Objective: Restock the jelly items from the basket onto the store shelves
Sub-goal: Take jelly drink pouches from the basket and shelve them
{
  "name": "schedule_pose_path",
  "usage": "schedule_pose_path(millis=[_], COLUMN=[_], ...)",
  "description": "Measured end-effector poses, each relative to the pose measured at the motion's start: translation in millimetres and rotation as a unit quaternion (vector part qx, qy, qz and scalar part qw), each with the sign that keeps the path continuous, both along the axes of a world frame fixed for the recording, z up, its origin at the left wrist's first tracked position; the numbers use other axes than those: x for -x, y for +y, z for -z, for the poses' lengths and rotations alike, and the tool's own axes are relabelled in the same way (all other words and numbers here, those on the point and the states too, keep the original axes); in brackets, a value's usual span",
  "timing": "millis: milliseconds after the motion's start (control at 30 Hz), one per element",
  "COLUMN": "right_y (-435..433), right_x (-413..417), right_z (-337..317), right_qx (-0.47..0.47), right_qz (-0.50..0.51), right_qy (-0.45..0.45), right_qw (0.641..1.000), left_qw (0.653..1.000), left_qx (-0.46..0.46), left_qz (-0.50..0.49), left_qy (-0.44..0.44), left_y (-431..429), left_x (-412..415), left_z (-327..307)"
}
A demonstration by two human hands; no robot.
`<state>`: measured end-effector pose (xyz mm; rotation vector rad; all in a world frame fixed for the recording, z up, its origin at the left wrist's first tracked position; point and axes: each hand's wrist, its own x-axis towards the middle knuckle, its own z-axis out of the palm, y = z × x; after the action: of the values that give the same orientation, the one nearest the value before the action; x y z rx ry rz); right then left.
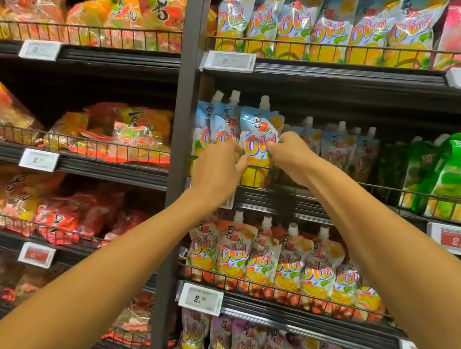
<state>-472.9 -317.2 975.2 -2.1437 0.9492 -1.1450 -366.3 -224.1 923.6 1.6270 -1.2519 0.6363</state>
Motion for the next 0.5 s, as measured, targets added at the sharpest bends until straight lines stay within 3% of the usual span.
schedule_pose_path(millis=[100,200,267,400,500], right_y=[3.7,4.6,4.8,16.3,37.2], right_x=[6.4,11.4,12.3,23.0,48.0], right_z=[-1.6,4.3,13.0,39.6,75.6], right_qx=[0.020,0.091,0.130,0.200,0.275], right_qz=[-0.002,0.057,0.079,0.064,0.032], right_qy=[0.042,0.126,0.126,-0.015,-0.117], right_qw=[0.999,0.986,0.980,0.977,0.954], left_qw=[0.998,0.997,0.997,0.995,0.992], left_qx=[0.037,0.043,0.035,0.041,0.040], left_qz=[0.034,0.042,0.049,0.067,0.097], left_qy=[0.040,0.048,0.051,0.054,0.072], left_y=[-2.2,-2.8,-1.6,11.9,26.6], left_x=[7.4,12.5,15.3,19.3,25.7], left_z=[1.0,3.9,6.4,18.2,49.9])
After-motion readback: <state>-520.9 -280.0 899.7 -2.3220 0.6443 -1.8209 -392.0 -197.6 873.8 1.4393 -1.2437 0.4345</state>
